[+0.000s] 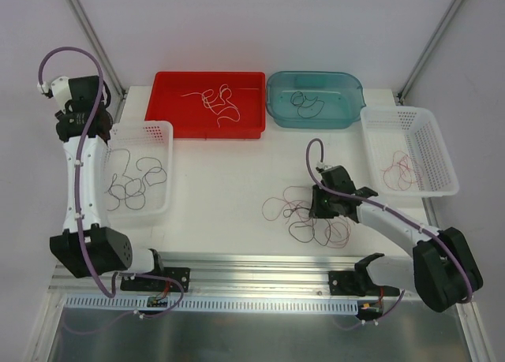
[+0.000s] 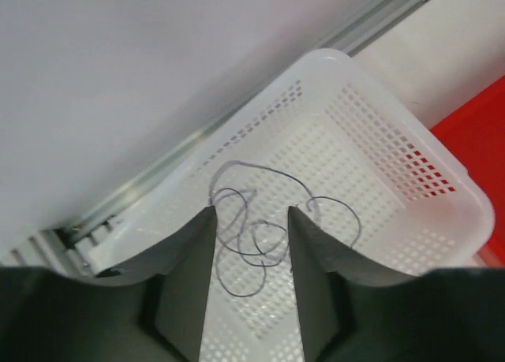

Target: Untangle the cables

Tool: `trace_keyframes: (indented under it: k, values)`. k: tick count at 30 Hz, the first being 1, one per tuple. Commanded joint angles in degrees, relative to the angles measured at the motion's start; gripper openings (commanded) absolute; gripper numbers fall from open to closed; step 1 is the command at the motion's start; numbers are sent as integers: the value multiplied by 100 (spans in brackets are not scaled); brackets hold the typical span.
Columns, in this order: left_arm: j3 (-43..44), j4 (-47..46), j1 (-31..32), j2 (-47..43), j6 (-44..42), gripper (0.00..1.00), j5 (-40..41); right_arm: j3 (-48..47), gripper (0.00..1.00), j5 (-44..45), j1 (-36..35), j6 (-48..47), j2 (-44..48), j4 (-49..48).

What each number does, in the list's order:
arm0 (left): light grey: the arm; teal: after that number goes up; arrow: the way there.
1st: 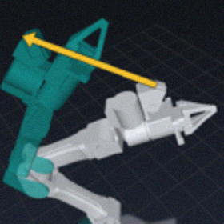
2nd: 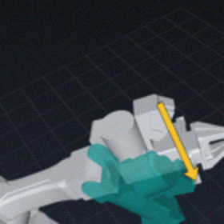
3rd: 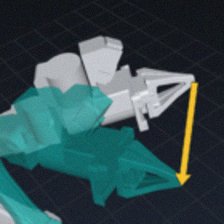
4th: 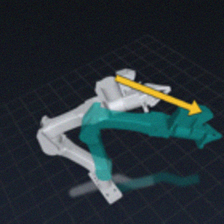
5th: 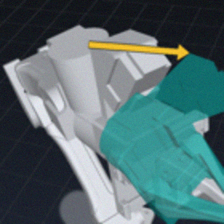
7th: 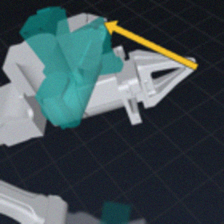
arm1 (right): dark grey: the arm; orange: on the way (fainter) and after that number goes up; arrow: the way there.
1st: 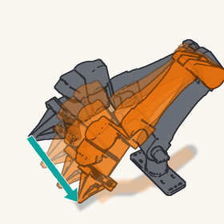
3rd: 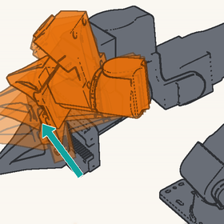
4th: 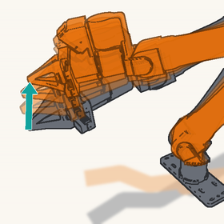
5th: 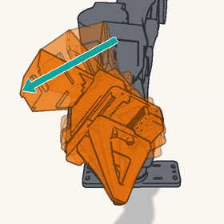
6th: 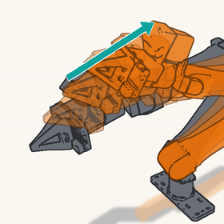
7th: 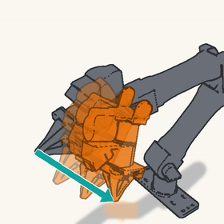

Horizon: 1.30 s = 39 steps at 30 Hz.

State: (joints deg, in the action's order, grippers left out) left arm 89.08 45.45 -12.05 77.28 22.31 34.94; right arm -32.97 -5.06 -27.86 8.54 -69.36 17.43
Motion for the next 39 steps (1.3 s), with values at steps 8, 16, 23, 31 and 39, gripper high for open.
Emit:
trace_keyframes:
  k: [8, 16, 23, 31, 39]
  values:
    - [-662, -291, -78, -536, -68, 99, -2261, -737, 31, 339, -308, -299, 696, 919]
    - [-1637, -414, 834, -1329, -147, 99, -3714, -1062, 51, 691, -343, -827, 600, 1359]
    - [-2455, -1196, 2198, -1663, -296, 99, -4003, -1097, 59, 550, -361, -1328, -58, 1193]
    - [-3291, -2101, 2831, -1777, -833, 99, -4074, -1211, 59, 287, -448, -1416, -859, 683]
    - [-3608, -2225, 2840, -2006, -939, 99, -3248, -1738, 25, 330, -694, -1495, -1203, 875]
